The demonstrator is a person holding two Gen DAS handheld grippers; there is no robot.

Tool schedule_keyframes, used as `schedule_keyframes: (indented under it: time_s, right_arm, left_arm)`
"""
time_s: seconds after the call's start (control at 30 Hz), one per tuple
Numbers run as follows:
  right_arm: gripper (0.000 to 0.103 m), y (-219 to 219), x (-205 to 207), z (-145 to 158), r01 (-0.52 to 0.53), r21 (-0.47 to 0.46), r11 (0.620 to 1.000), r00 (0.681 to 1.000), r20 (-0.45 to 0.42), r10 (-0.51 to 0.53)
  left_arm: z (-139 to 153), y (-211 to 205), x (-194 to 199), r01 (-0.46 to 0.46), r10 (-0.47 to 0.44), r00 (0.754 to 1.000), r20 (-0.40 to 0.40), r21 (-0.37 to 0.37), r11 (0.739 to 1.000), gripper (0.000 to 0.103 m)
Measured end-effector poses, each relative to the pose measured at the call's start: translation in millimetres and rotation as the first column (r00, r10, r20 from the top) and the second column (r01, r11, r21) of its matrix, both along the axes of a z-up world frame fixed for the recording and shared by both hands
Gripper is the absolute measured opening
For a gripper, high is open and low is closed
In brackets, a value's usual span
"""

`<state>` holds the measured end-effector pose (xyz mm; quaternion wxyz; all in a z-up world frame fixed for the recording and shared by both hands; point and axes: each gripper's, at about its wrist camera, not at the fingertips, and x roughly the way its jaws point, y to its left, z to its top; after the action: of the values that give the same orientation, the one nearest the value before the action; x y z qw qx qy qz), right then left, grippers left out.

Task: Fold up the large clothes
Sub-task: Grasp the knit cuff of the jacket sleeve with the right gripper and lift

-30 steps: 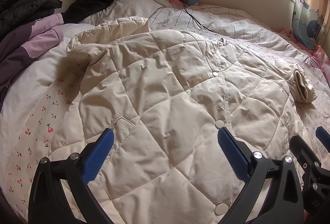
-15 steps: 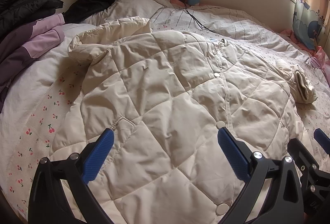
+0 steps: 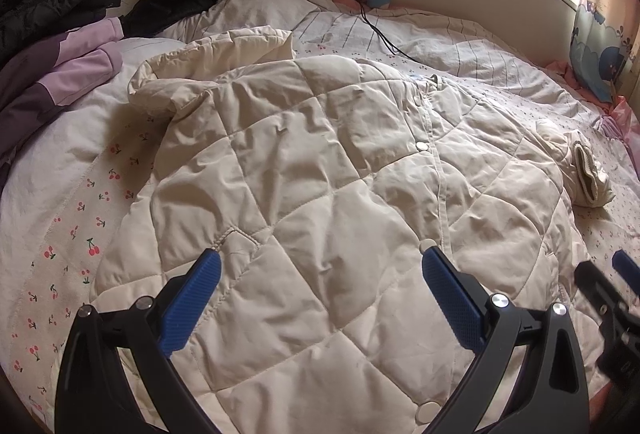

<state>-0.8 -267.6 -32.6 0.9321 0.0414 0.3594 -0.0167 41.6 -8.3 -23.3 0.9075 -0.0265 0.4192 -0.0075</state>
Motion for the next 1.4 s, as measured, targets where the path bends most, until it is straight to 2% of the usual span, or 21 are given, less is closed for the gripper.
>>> schedule_keyframes:
  time_s: [0.1, 0.17, 0.27, 0.3, 0.33, 0.4, 0.47, 0.6, 0.67, 0.73, 0.83, 0.9, 0.97, 1.03, 1.1, 1.17, 1.2, 1.23, 1.3, 1.33, 1.4]
  right_arm:
    - [0.097, -30.4, 15.5, 10.3, 0.036, -0.039, 0.999, 0.999, 0.016, -0.036]
    - [0.097, -58.6, 29.6, 16.0, 0.054, -0.033, 0.998, 0.998, 0.027, -0.053]
    - [0.097, -99.1, 67.4, 13.5, 0.049, -0.094, 0.994, 0.999, -0.016, -0.051]
    - [0.093, -110.5, 82.9, 8.1, 0.037, -0.119, 0.992, 0.998, -0.048, -0.043]
    - [0.081, -121.0, 97.5, 1.1, 0.024, -0.142, 0.99, 0.995, -0.088, -0.037]
    - [0.067, -140.2, 119.8, -13.9, 0.008, -0.156, 0.988, 0.986, -0.163, -0.034]
    - [0.065, -158.0, 135.1, -27.4, 0.018, -0.177, 0.984, 0.976, -0.209, -0.056]
    - [0.064, -183.3, 147.5, -44.6, 0.033, -0.174, 0.984, 0.97, -0.23, -0.073]
    - [0.051, -192.6, 152.5, -51.3, 0.021, -0.176, 0.984, 0.969, -0.239, -0.063]
    - [0.023, -206.5, 156.3, -51.9, 0.023, -0.146, 0.989, 0.967, -0.247, -0.059]
    - [0.015, -233.6, 153.0, -32.2, 0.059, -0.097, 0.994, 0.977, -0.197, -0.077]
    - [0.014, -267.8, 142.7, -10.2, 0.137, -0.01, 0.991, 0.981, -0.134, -0.137]
    - [0.014, -312.8, 127.6, 10.3, 0.246, 0.108, 0.963, 0.968, -0.079, -0.238]
    - [0.014, -372.2, 107.7, 19.6, 0.376, 0.258, 0.89, 0.925, -0.058, -0.374]
    - [0.017, -420.1, 95.5, 10.1, 0.44, 0.408, 0.8, 0.895, -0.123, -0.43]
    - [0.026, -453.2, 84.0, -11.1, 0.455, 0.55, 0.701, 0.886, -0.203, -0.416]
    - [0.041, -459.4, 79.6, -19.8, 0.44, 0.597, 0.671, 0.894, -0.214, -0.395]
    - [0.054, -462.1, 75.1, -26.0, 0.423, 0.617, 0.663, 0.901, -0.206, -0.383]
    - [0.062, -464.3, 72.6, -34.0, 0.411, 0.617, 0.671, 0.905, -0.189, -0.381]
    - [0.067, -466.5, 72.9, -38.6, 0.407, 0.628, 0.664, 0.905, -0.181, -0.384]
    - [0.071, -473.6, 75.7, -47.7, 0.414, 0.659, 0.628, 0.896, -0.174, -0.409]
  left_arm:
    - [0.8, -2.9, 1.0, 0.007, -0.007, 1.0, 0.002, 0.004, 1.0, 0.097]
    - [1.3, -3.2, 1.7, 0.013, -0.013, 1.0, -0.004, -0.008, 1.0, 0.097]
    - [3.1, -1.8, 1.5, 0.018, -0.018, 1.0, -0.007, -0.028, 0.999, 0.097]
    - [3.6, -1.5, 1.7, 0.018, -0.018, 1.0, -0.006, -0.031, 0.999, 0.097]
    - [3.8, -1.0, 2.2, 0.018, -0.018, 1.0, -0.006, -0.033, 0.999, 0.097]
    - [2.6, 0.4, 4.1, 0.012, -0.012, 1.0, -0.011, -0.035, 0.999, 0.097]
    - [0.4, 2.4, 6.9, 0.005, -0.005, 1.0, -0.02, -0.038, 0.999, 0.097]
    - [-4.7, 4.8, 10.5, -0.007, 0.006, 0.999, -0.036, -0.039, 0.999, 0.097]
    - [-7.4, 4.1, 11.6, -0.006, 0.005, 0.999, -0.044, -0.035, 0.999, 0.097]
    - [-9.6, 2.4, 12.3, -0.002, 0.001, 0.999, -0.05, -0.029, 1.0, 0.097]
    - [-11.9, -0.6, 12.9, 0.001, -0.001, 0.999, -0.05, -0.01, 1.0, 0.097]
    - [-13.3, -2.1, 12.8, 0.001, -0.001, 0.999, -0.05, -0.003, 1.0, 0.097]
    - [-14.1, -3.7, 13.0, 0.003, -0.003, 0.999, -0.05, 0.007, 1.0, 0.097]
    - [-14.3, -4.8, 12.5, 0.005, -0.004, 0.999, -0.048, 0.014, 1.0, 0.097]
    - [-14.9, -6.1, 12.6, 0.006, -0.005, 0.999, -0.046, 0.022, 1.0, 0.097]
    - [-16.6, -6.4, 13.6, 0.005, -0.004, 0.999, -0.052, 0.025, 1.0, 0.097]
    - [-17.8, -6.3, 13.8, 0.004, -0.003, 0.998, -0.057, 0.023, 1.0, 0.097]
    - [-19.0, -6.0, 14.2, 0.004, -0.003, 0.998, -0.061, 0.021, 1.0, 0.097]
    - [-20.2, -5.3, 14.3, 0.001, 0.0, 0.998, -0.066, 0.02, 1.0, 0.097]
    - [-20.0, -5.3, 13.9, 0.0, 0.001, 0.998, -0.065, 0.021, 1.0, 0.097]
    - [-19.9, -6.0, 13.9, 0.0, 0.002, 0.998, -0.06, 0.028, 1.0, 0.097]
